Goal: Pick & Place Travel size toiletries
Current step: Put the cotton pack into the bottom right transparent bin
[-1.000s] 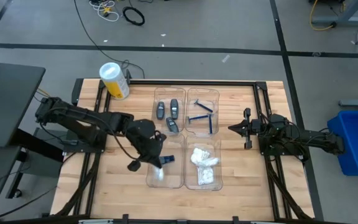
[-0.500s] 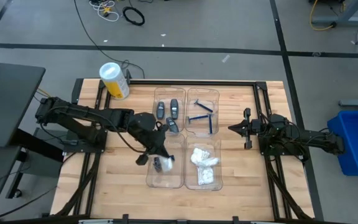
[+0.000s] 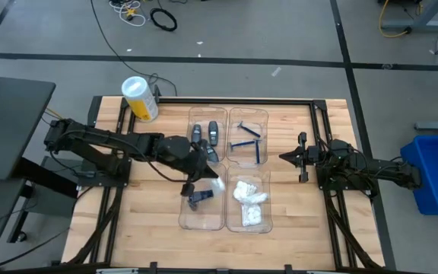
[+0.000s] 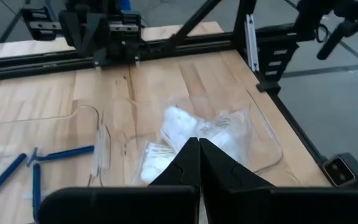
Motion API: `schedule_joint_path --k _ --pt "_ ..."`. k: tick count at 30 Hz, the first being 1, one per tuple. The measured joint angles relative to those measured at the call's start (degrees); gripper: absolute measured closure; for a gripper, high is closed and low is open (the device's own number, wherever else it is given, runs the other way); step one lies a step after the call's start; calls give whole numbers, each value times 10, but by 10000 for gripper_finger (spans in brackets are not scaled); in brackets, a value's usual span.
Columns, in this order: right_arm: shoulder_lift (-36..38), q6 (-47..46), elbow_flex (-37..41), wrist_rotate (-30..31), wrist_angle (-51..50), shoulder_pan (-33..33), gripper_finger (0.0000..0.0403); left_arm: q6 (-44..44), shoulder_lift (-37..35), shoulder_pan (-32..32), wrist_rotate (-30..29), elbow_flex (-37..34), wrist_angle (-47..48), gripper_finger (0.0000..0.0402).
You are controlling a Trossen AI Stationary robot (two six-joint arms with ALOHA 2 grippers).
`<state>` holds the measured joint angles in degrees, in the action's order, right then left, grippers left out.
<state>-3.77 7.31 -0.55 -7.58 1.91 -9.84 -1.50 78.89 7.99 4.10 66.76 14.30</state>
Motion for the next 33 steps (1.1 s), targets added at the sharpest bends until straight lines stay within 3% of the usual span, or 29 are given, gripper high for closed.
schedule_joint_path --k 11,21,33 --pt "0 0 0 0 0 0 389 -8 0 0 -44 41 -19 401" --pt "0 0 0 0 0 0 389 -17 1 -3 -48 49 -20 401" --pt "0 0 0 0 2 0 389 -8 110 -5 -8 49 -124 401"
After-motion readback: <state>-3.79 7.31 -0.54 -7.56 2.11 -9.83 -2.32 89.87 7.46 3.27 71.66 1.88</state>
